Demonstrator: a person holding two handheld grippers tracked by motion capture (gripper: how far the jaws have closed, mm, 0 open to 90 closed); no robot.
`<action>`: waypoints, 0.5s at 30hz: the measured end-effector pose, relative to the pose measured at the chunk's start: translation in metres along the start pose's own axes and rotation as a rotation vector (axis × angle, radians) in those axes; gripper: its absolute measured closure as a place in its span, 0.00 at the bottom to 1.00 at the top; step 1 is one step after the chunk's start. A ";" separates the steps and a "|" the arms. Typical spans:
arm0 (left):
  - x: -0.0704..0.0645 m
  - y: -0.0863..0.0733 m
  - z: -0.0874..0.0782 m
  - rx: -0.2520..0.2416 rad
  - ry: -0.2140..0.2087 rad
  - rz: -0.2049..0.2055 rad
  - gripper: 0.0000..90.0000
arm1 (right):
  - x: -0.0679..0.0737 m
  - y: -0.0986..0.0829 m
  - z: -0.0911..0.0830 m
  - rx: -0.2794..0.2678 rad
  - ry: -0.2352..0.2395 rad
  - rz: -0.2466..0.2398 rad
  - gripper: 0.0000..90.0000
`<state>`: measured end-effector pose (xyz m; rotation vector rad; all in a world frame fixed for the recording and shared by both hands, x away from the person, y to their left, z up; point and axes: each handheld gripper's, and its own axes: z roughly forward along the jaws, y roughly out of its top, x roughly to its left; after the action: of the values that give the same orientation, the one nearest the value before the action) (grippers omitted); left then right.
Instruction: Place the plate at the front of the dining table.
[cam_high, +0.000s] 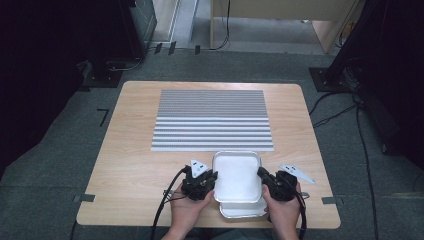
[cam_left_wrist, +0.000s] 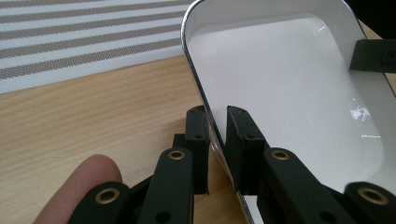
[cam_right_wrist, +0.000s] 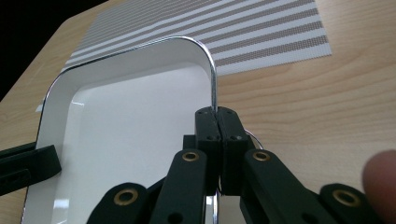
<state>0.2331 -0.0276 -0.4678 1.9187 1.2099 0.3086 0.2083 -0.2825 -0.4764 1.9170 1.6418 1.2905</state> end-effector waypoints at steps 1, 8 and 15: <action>0.004 0.004 -0.001 -0.005 0.007 0.000 0.89 | 0.004 0.004 0.004 -0.003 0.006 -0.005 1.00; 0.019 0.016 -0.002 -0.011 0.022 -0.017 0.90 | 0.015 0.017 0.017 -0.003 0.020 -0.025 1.00; 0.032 0.025 0.003 -0.014 0.034 -0.038 0.90 | 0.026 0.031 0.030 0.005 0.014 -0.060 1.00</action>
<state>0.2667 -0.0072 -0.4572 1.8831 1.2616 0.3294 0.2493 -0.2594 -0.4592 1.8513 1.6967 1.2807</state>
